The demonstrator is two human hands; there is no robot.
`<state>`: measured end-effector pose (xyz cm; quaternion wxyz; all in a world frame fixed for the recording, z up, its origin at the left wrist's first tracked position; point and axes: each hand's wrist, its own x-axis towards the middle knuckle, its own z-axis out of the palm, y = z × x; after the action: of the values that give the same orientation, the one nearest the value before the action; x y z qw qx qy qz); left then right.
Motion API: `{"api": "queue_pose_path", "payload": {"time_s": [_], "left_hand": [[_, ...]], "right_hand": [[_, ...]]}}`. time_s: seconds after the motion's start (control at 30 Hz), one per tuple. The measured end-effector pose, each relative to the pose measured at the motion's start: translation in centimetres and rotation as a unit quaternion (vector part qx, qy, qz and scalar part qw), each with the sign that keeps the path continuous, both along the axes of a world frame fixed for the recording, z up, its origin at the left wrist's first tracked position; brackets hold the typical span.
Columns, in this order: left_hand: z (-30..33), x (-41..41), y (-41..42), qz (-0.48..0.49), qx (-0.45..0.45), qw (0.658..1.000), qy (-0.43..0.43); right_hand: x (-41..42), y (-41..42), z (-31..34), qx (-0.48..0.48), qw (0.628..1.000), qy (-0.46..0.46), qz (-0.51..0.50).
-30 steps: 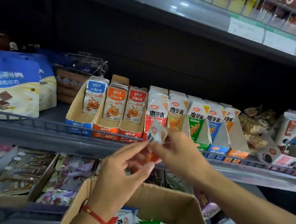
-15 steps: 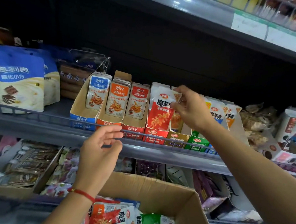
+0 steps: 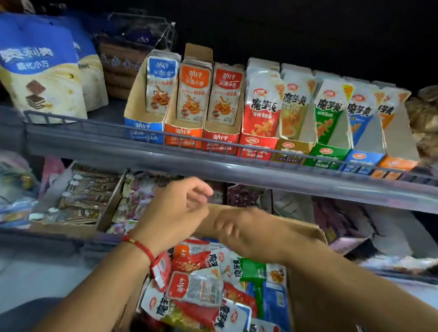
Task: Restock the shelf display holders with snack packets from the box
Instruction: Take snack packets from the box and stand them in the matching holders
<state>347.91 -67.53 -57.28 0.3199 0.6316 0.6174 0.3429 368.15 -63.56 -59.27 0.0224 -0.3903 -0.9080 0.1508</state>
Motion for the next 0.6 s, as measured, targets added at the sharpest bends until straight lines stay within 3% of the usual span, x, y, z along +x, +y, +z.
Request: {"api": "queue_pose_path", "payload": {"time_s": [0.07, 0.17, 0.27, 0.6], "left_hand": [[-0.5, 0.1, -0.6, -0.016, -0.018, 1.000, 0.019], [-1.1, 0.0, -1.2, -0.020, -0.030, 0.998, 0.046], [-1.5, -0.3, -1.4, -0.020, -0.037, 0.997, 0.063], [-2.5, 0.5, -0.4, -0.012, -0.049, 0.995, 0.084]], "right_hand": [[-1.3, -1.2, -5.2, -0.121, 0.985, -0.117, 0.035], [-2.7, -2.2, -11.3, -0.180, 0.968, -0.170, 0.040], [-3.2, -2.9, -14.0, -0.162, 0.962, -0.213, 0.046], [-2.4, -3.7, -15.3, -0.150, 0.966, -0.200, 0.066]]}}
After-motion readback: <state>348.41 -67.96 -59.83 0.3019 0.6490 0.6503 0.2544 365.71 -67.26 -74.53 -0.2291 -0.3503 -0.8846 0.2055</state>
